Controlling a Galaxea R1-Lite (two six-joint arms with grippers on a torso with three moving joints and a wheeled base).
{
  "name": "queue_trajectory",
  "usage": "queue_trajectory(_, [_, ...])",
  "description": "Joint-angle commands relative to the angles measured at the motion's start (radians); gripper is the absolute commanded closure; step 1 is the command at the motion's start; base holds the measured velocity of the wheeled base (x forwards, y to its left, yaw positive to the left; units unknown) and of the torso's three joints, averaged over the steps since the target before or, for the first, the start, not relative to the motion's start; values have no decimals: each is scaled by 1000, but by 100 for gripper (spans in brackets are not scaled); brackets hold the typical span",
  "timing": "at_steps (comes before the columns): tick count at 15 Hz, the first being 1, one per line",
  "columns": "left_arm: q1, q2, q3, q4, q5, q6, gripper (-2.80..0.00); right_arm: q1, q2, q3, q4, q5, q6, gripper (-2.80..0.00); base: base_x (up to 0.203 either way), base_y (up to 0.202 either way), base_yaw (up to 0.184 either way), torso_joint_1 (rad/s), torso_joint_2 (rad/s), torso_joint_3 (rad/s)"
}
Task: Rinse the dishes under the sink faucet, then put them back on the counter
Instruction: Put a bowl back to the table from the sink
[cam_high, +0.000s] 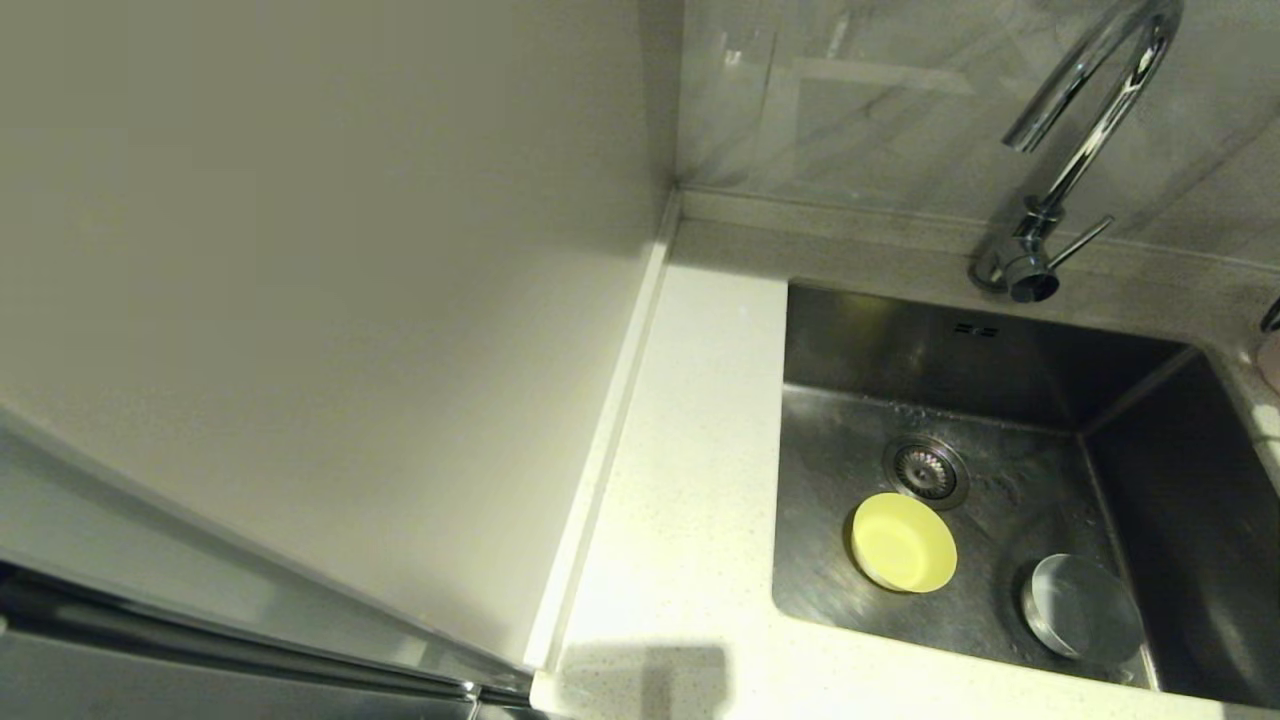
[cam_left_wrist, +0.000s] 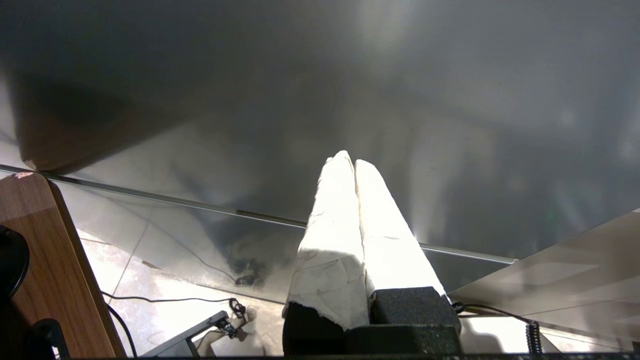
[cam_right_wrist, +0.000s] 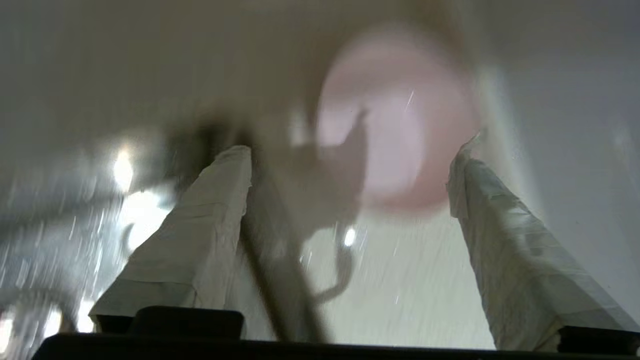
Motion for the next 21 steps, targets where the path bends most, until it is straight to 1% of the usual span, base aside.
queue_trajectory(1, [0, 0, 3, 0, 0, 0, 0, 11, -134, 227, 0, 49, 3, -280, 0, 0, 0, 0, 0, 0])
queue_trajectory(3, [0, 0, 3, 0, 0, 0, 0, 59, -184, 434, -5, 123, -1, -280, 0, 0, 0, 0, 0, 0])
queue_trajectory(4, [0, 0, 3, 0, 0, 0, 0, 87, -189, 511, -12, 169, -15, -280, 0, 0, 0, 0, 0, 0])
queue_trajectory(5, [0, 0, 3, 0, 0, 0, 0, 108, -174, 575, -27, 238, -50, -280, 0, 0, 0, 0, 0, 0])
queue_trajectory(6, [0, 0, 3, 0, 0, 0, 0, 120, -137, 610, -42, 290, -114, -280, 0, 0, 0, 0, 0, 0])
queue_trajectory(7, [0, 0, 3, 0, 0, 0, 0, 127, -117, 638, -49, 307, -161, -280, 0, 0, 0, 0, 0, 0])
queue_trajectory(8, [0, 0, 3, 0, 0, 0, 0, 141, -111, 657, -52, 305, -176, -280, 0, 0, 0, 0, 0, 0])
queue_trajectory(10, [0, 0, 3, 0, 0, 0, 0, 178, -110, 673, -52, 257, -178, -280, 0, 0, 0, 0, 0, 0])
queue_trajectory(12, [0, 0, 3, 0, 0, 0, 0, 225, -80, 669, -62, 175, -178, -280, 0, 0, 0, 0, 0, 0])
queue_trajectory(13, [0, 0, 3, 0, 0, 0, 0, 239, -63, 668, -87, 129, -178, -280, 0, 0, 0, 0, 0, 0])
queue_trajectory(14, [0, 0, 3, 0, 0, 0, 0, 246, -52, 671, -118, 102, -178, -280, 0, 0, 0, 0, 0, 0])
queue_trajectory(17, [0, 0, 3, 0, 0, 0, 0, 281, -57, 715, -130, 90, -179, -280, 0, 0, 0, 0, 0, 0])
queue_trajectory(18, [0, 0, 3, 0, 0, 0, 0, 294, -53, 727, -131, 67, -179, -280, 0, 0, 0, 0, 0, 0])
queue_trajectory(20, [0, 0, 2, 0, 0, 0, 0, 304, -21, 731, -131, -39, -175, -280, 0, 0, 0, 0, 0, 0])
queue_trajectory(21, [0, 0, 3, 0, 0, 0, 0, 304, -13, 734, -129, -49, -173, -280, 0, 0, 0, 0, 0, 0])
